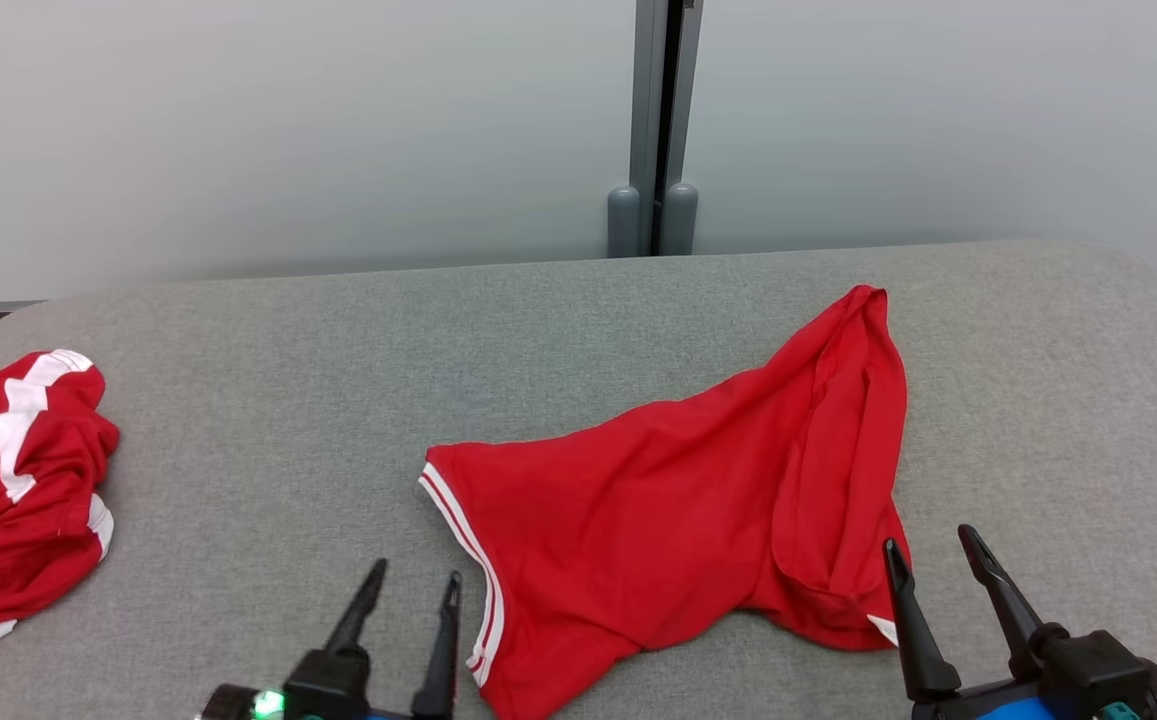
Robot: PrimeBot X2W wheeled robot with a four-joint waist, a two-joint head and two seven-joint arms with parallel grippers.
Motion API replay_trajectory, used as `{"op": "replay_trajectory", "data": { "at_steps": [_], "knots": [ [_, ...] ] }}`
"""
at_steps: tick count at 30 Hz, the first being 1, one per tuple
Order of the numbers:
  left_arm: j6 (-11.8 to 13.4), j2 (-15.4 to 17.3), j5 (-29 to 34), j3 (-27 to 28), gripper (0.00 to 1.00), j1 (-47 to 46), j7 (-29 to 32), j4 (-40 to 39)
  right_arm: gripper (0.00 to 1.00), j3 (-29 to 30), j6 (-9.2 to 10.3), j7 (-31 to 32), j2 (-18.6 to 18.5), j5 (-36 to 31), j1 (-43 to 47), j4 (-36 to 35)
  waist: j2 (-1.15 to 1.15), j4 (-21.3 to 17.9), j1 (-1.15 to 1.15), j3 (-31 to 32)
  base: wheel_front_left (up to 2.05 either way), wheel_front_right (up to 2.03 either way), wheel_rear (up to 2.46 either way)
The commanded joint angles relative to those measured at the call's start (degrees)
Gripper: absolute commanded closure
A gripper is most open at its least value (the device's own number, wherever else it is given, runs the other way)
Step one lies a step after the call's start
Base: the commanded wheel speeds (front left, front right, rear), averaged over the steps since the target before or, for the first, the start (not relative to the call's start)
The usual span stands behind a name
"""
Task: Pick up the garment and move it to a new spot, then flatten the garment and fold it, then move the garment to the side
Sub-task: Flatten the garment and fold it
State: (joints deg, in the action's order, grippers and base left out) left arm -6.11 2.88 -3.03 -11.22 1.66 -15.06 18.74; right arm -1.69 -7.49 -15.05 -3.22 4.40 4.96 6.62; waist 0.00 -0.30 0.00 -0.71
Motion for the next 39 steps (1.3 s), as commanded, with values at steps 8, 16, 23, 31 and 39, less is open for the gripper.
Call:
{"op": "replay_trajectory", "data": {
  "at_steps": [8,16,23,31,39],
  "knots": [
    [-1.0,0.0,-0.9,-6.4,0.0,-0.2,-0.2,6.4,0.0,-0.6,-0.01,-0.2,0.1,0.1,-1.7,1.1,0.0,-1.0,0.0,-0.6,0.0,0.0,0.0],
    [-1.0,0.0,-2.8,-7.8,0.0,-1.5,-0.2,12.8,0.0,-1.1,-0.01,-0.2,0.1,0.6,-2.5,2.1,0.0,-2.4,0.0,-1.3,0.0,0.0,0.0],
    [-1.3,0.0,-7.1,-10.6,0.0,-3.1,-0.2,16.6,0.0,-1.7,-0.01,-0.2,-0.3,0.9,-2.8,2.9,0.0,-3.3,0.0,-1.7,0.0,0.0,0.0],
    [-1.4,0.0,-11.2,-12.3,1.0,-5.8,-0.2,17.5,0.0,-1.4,-0.01,-0.2,-0.3,1.0,-2.5,3.3,0.0,-2.8,0.0,-1.2,0.0,0.0,0.0],
    [-0.6,0.1,-10.1,-7.8,1.0,-5.3,-0.2,12.0,0.0,-1.2,-0.01,-0.2,-0.2,1.4,-1.9,3.3,0.0,0.2,0.0,-0.3,0.0,0.0,0.0]
  ]
}}
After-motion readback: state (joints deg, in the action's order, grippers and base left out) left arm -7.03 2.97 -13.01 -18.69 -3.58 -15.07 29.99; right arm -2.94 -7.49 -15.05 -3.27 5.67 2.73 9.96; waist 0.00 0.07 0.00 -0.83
